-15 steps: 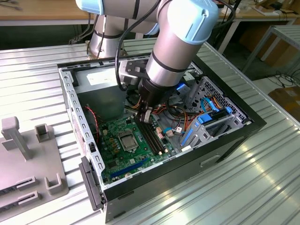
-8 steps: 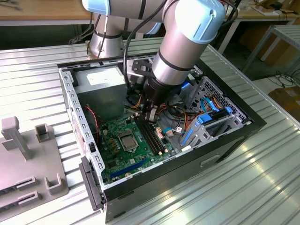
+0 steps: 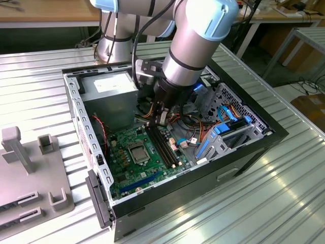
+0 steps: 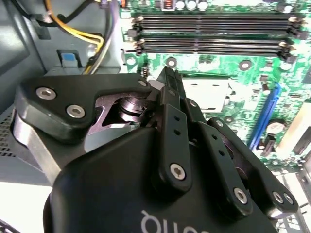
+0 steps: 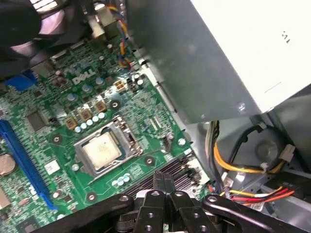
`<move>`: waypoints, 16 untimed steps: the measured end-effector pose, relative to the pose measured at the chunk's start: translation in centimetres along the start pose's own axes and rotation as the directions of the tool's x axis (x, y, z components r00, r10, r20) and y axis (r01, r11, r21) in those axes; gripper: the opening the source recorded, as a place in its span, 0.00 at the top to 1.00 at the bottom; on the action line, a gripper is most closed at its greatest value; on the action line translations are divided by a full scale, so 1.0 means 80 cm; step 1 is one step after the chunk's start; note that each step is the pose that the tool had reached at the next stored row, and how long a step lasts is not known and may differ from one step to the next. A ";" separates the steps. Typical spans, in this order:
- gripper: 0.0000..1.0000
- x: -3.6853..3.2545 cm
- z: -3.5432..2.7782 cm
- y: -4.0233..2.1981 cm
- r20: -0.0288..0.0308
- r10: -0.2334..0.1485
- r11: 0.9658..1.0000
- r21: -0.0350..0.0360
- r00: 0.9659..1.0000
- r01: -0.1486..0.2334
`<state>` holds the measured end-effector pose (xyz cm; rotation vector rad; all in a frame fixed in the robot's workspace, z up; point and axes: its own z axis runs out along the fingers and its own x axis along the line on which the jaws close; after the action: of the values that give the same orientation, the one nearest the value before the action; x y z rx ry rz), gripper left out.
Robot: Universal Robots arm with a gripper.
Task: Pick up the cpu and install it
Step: 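Close the cpu cover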
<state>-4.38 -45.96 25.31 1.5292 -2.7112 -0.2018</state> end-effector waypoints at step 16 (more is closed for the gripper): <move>0.89 -0.0108 0.0156 0.0160 0.033 -0.004 1.000 -0.020 0.999 0.004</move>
<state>-5.12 -44.44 24.27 1.5400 -2.7224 -0.2557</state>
